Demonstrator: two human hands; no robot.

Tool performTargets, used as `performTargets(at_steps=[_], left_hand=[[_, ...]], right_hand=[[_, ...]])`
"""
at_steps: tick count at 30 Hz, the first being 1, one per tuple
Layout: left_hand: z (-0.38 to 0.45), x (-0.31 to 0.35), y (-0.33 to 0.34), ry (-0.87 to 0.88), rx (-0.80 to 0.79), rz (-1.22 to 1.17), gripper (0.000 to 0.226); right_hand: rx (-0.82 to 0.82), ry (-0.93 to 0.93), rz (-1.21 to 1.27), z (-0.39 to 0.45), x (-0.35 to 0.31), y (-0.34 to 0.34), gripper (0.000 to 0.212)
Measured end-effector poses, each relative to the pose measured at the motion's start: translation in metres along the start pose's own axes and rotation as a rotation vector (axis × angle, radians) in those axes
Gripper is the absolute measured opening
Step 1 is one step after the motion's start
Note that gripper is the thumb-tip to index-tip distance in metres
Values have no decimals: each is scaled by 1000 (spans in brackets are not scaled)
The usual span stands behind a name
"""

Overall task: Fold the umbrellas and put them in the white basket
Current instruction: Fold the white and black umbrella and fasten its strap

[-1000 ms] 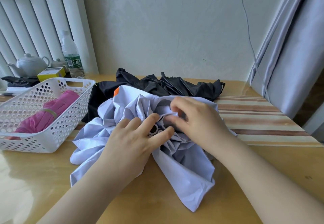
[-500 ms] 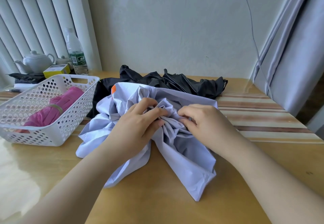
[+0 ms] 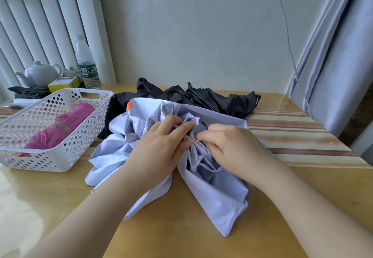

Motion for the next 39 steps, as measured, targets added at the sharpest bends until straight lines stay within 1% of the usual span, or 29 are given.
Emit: performTargets(at_steps=[2,6,7,9,11,12,14,16,18,21,24,26,29,34,37,39], left_hand=[[-1,1,0,21,4,15,52],[-1,-4,-4,-40,36,17,47],[-1,-5,-4,-53,38,19,48],[-3,-4,-5,-65,33,28,50],[-4,-2,-4,-57,25,35,50],[-5,-1,-3,-49,20,31,49],[-6,1,-2,-38,1,14,46],[-7,3,-3,-34,-4,14,43],[-8,3,-7,-39,-1,25,42],[-10,3,-10,-36,-17,65,40],[-10,5,-10,10,-41,159,35],[-8,9,-9,32,-47,221,35],[-5,10,-9,-26,-36,250,38],[-6,5,-11,-120,-32,273,51],[-6,6,-11,-127,-10,276,52],[-6,6,-11,-128,8,267,52]], right_hand=[[-1,11,-21,5,0,-3,29],[-171,111,-33,4,10,-3,37],[-186,155,-37,1,14,-5,39],[-157,269,-56,-5,26,-10,46],[-99,325,-49,-9,33,-12,54],[-81,331,-18,-9,34,-12,52],[-68,306,72,-6,31,-10,36],[-57,278,105,0,29,-6,22],[22,294,124,6,36,-5,17],[121,382,175,7,52,-7,12],[87,423,182,5,57,-6,12],[77,411,206,5,52,-5,9],[87,355,232,7,45,-4,13],[214,484,259,1,61,-13,8],[199,459,240,1,61,-13,9],[162,397,209,1,54,-13,9]])
Point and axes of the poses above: each hand's wrist, its own z-axis towards the middle knuckle, its own y-axis out of the palm, x = y × z, the point moved 6 cm from there along z, towards the middle knuckle, and after that the axes turned 4 degrees about -y, right-handed, at the moved point
